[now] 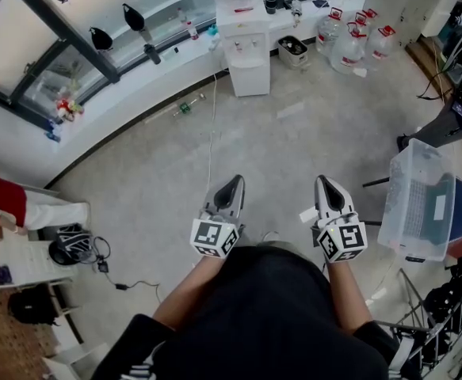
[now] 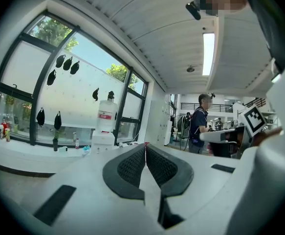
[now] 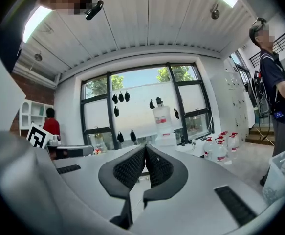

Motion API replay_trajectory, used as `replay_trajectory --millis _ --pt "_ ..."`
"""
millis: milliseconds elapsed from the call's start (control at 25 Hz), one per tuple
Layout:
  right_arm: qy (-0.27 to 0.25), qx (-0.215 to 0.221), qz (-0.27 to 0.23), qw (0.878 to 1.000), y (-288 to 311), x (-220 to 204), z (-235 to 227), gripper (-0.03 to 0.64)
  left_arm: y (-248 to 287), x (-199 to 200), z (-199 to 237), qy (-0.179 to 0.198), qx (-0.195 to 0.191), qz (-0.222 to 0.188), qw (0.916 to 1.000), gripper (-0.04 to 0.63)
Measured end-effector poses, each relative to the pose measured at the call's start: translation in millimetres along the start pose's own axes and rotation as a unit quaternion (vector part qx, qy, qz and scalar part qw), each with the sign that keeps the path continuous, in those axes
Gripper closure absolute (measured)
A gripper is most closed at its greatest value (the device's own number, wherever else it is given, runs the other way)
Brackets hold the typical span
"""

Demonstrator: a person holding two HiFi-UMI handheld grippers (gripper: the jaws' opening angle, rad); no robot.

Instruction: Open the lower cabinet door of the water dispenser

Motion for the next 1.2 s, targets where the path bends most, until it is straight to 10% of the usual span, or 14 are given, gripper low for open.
replay_trajectory --millis 320,440,640,1200 --pt "-0.019 -0.019 0.008 1.000 -7.7 -3.9 -14.9 0.607 -1.1 -1.5 -1.1 -0.006 -0.008 -0.002 0.9999 0.588" --pt "-0.010 -0.024 0.010 1.000 -8.7 -5.1 -23.5 0.495 -1.0 -4.8 1.4 -0.008 -0.014 0.009 0.9998 0.586" --pt "-0.009 -0.026 0.020 0.999 -13.0 -11.3 -33.8 0.386 -8.5 -0.9 9.0 -0.030 -0.007 -0.019 0.9994 0.370" --pt "0.011 0.035 0.037 0.999 -15.0 -29.2 -17.8 0.377 -19.3 -14.6 -1.1 -0.018 0.005 0.005 0.9998 0.321"
Point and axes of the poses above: the fingertips, and each gripper's own axes: y forward along the fingers, z to its left, x out of its top, the point moved 1 cm from there along -y, backward along the fingers, and after that the axes turned 5 degrees about -y, right-handed, at the moved point
